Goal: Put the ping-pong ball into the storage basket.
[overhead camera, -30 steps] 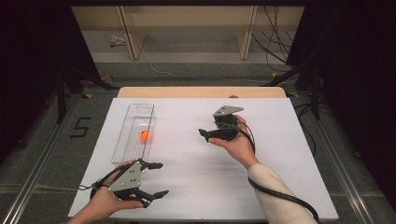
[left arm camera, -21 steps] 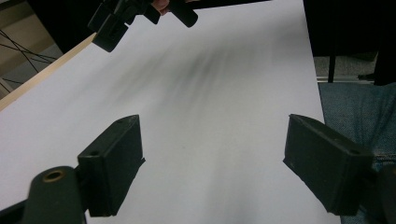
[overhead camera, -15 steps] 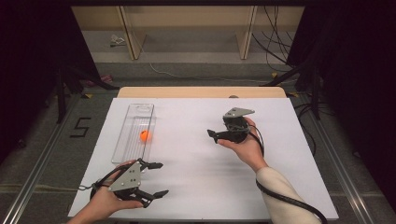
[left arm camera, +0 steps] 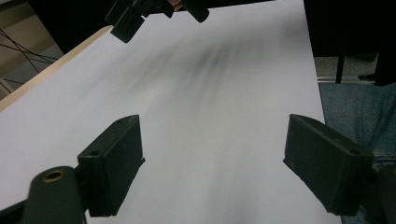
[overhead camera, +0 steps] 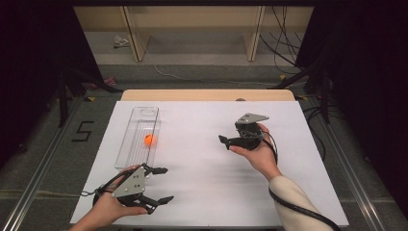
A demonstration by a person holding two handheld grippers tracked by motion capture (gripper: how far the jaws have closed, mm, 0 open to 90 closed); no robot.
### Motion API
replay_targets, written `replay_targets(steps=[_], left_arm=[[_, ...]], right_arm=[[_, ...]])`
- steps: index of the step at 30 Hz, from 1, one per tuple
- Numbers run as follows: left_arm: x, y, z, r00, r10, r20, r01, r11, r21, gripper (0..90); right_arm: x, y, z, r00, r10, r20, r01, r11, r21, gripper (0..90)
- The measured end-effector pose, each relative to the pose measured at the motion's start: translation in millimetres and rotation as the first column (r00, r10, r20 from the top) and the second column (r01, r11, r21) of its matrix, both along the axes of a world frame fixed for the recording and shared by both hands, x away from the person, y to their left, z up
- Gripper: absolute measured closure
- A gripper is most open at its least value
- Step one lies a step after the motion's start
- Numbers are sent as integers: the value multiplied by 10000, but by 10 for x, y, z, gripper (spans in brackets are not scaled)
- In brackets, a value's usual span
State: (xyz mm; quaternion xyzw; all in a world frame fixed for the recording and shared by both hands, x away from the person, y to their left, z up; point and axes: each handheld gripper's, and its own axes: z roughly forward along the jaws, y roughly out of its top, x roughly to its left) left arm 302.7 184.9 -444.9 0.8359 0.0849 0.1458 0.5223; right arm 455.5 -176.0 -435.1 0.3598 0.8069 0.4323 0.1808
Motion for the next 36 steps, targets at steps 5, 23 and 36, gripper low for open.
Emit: replay_targets(steps=[5,23,36], left_arm=[[1,0,0,10000,23,-8,-23,10000,-15,190],[4,4,3,10000,74,0,-74,10000,-66,190],[3,5,5,10000,82,9,-82,9999,-68,190]], right_arm=[[-22,-58,10,10000,-84,44,84,10000,46,163],[-132,-333,56,9988,-465,161,464,9989,94,163],[-189,-469,63,9976,-668,170,665,9977,140,163]])
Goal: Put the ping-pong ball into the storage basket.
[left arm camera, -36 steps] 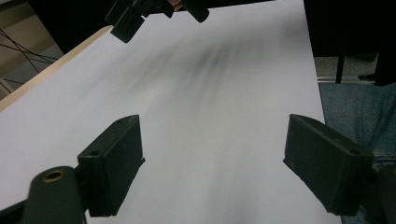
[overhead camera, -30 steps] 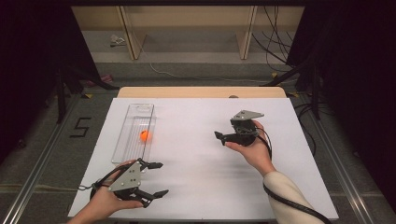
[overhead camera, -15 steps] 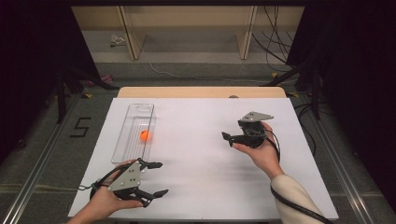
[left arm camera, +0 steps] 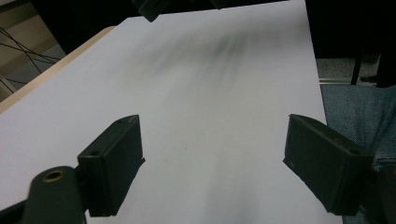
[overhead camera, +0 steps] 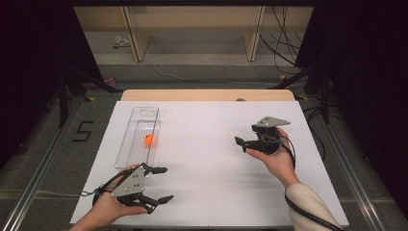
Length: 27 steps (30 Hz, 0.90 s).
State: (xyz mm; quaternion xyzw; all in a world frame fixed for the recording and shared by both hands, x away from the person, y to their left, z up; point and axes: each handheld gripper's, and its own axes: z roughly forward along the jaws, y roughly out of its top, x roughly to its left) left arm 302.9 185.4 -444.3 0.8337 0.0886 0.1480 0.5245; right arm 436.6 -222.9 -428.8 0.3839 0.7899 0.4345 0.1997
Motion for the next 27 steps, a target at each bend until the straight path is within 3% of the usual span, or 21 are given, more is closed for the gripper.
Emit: replay_targets(steps=[27], left_arm=[[2,7,5,10000,45,5,-45,10000,8,190]], right_arm=[[-167,-232,1,9999,-102,-66,103,9999,73,163]])
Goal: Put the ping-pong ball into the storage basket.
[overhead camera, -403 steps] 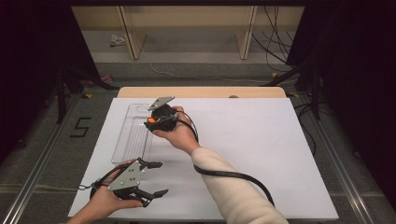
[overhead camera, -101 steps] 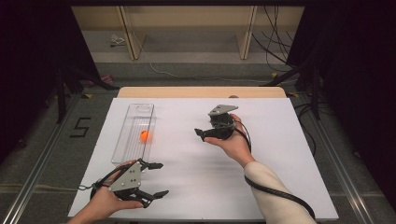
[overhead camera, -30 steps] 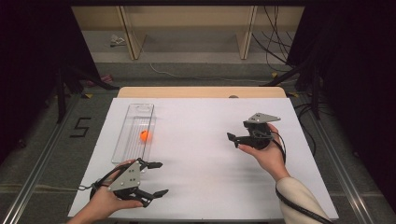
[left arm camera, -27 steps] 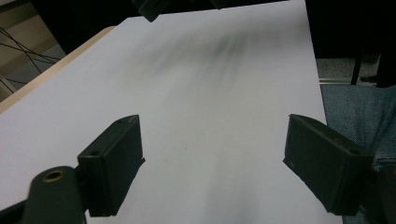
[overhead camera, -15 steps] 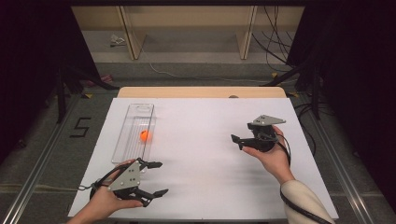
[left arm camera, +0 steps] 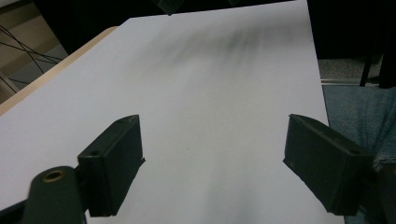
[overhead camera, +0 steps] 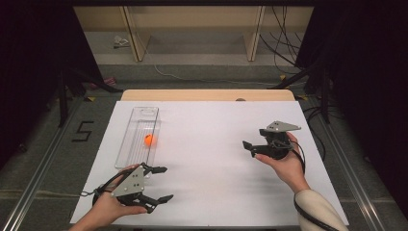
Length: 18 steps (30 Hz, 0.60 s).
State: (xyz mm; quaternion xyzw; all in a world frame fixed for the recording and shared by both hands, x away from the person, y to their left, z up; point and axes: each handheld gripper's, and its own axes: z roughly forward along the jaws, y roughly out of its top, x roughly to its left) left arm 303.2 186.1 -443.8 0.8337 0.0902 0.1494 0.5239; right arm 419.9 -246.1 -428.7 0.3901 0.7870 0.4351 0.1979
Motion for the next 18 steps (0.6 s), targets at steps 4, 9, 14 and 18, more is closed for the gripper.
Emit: replay_targets(steps=[4,9,14,18], left_arm=[[1,1,1,10000,14,3,-14,10000,2,190],[1,1,1,10000,20,10,-20,10000,7,190],[3,3,1,10000,32,8,-32,10000,1,190],[2,3,3,10000,33,22,-33,10000,12,190]], right_arm=[[-42,-46,10,10000,-22,20,22,10000,50,163],[-96,-116,15,9999,-128,33,128,9999,108,163],[-151,-183,9,9999,-138,-21,138,9998,129,163],[-187,-231,16,9998,-212,-21,212,9996,191,163]])
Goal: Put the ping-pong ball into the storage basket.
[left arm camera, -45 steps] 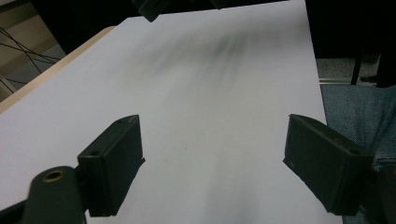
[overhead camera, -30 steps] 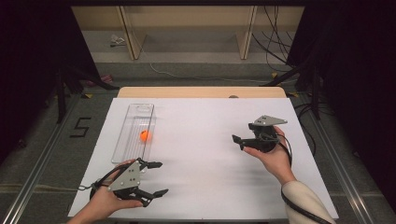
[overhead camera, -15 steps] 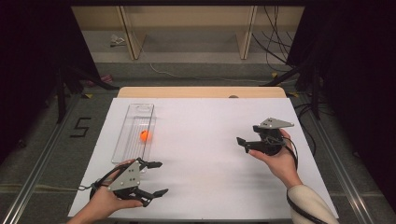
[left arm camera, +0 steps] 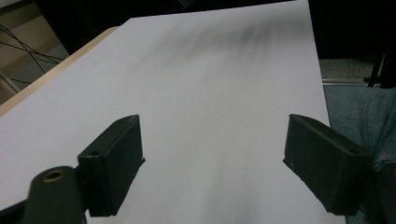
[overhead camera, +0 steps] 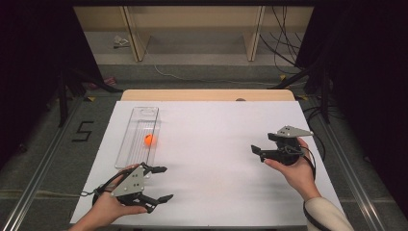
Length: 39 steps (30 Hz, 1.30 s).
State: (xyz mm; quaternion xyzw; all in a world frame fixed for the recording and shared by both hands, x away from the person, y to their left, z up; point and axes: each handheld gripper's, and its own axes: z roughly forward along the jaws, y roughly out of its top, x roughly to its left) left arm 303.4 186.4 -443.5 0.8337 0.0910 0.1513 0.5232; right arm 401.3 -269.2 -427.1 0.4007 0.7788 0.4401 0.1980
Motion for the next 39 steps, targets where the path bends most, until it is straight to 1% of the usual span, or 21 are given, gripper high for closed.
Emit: replay_targets(steps=[16,22,39], left_arm=[[1,2,-2,10000,10,-6,-10,10000,-11,191],[1,3,-1,10000,27,7,-27,10000,-26,191],[1,4,0,10000,43,4,-43,10000,-39,191]], right_arm=[[-155,-165,-1,9998,-181,-17,182,9998,89,163],[-194,-225,-7,9994,-328,-52,329,9994,106,163],[-313,-300,-27,9993,-348,-96,349,9993,98,163]])
